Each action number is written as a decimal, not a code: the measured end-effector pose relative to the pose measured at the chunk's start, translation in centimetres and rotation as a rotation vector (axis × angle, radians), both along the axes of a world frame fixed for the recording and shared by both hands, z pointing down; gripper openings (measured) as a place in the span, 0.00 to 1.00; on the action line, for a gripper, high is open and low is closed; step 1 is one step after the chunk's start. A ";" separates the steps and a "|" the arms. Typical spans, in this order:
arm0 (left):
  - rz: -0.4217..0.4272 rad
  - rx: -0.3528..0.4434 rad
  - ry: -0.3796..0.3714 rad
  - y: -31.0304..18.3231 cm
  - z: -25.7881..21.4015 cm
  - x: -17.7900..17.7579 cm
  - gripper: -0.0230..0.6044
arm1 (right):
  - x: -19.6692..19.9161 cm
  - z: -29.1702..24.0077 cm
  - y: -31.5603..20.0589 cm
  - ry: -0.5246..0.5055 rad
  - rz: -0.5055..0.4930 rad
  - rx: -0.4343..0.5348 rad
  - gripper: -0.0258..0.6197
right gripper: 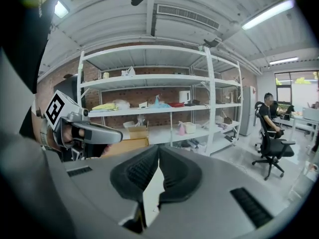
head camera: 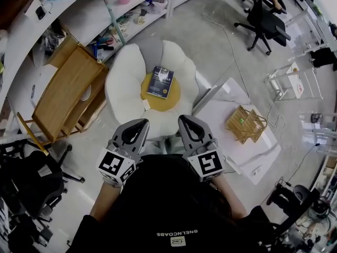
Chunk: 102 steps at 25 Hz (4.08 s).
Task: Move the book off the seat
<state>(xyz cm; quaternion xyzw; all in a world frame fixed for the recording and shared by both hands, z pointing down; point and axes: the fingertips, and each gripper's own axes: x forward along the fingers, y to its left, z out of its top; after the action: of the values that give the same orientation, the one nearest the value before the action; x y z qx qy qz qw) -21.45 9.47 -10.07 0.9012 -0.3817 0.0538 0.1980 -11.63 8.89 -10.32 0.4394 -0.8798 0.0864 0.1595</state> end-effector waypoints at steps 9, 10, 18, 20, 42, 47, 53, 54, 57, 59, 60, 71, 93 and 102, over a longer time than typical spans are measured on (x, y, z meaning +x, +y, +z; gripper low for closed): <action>-0.004 -0.106 -0.027 -1.5 4.7 1.9 0.04 | 1.4 2.4 -2.1 -0.011 -0.035 -0.049 0.06; -0.002 -0.122 -0.029 -1.7 5.3 2.1 0.04 | 1.6 2.8 -2.3 -0.014 -0.035 -0.056 0.06; -0.001 -0.257 -0.082 -3.0 11.4 3.3 0.04 | 3.5 8.5 -4.7 -0.075 0.013 -0.173 0.06; -0.005 -0.283 -0.099 -3.4 13.1 3.5 0.04 | 4.2 10.4 -5.2 -0.094 0.024 -0.203 0.06; -0.120 -0.544 -0.176 -2.7 36.2 4.4 0.08 | 8.4 34.9 -6.4 -0.151 0.101 -0.370 0.06; -0.146 -0.591 -0.131 -3.8 42.4 4.9 0.09 | 8.3 40.7 -6.6 -0.164 0.121 -0.385 0.06; -0.203 -0.631 -0.089 -5.9 49.7 4.9 0.16 | 8.1 46.8 -6.7 -0.144 0.110 -0.398 0.06; -0.209 -0.633 -0.089 -6.3 50.9 4.9 0.16 | 8.2 47.8 -6.9 -0.142 0.116 -0.397 0.06; -0.226 -0.641 -0.089 -7.6 54.3 5.2 0.19 | 8.4 50.9 -8.0 -0.129 0.144 -0.400 0.06; -0.253 -0.648 -0.071 -8.6 56.4 5.1 0.21 | 8.4 52.7 -9.0 -0.131 0.166 -0.402 0.06; -0.271 -0.648 -0.062 -9.1 57.5 5.1 0.22 | 8.4 53.5 -9.5 -0.142 0.181 -0.406 0.06; -0.544 -0.734 0.099 -15.1 67.7 3.6 0.41 | 9.0 59.4 -11.4 -0.209 0.228 -0.402 0.06; -0.711 -0.884 0.347 -18.7 79.9 1.4 0.49 | 10.9 64.0 -18.5 -0.324 0.390 -0.382 0.06; -0.683 -0.840 0.399 -18.9 78.9 1.5 0.49 | 9.4 64.9 -19.6 -0.367 0.415 -0.430 0.06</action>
<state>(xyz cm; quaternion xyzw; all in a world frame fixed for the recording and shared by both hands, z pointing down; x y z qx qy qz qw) -19.98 -9.45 68.87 0.5639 -0.5521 -0.0373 0.6131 -2.24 -10.74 54.55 0.5422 -0.7474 0.3780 0.0666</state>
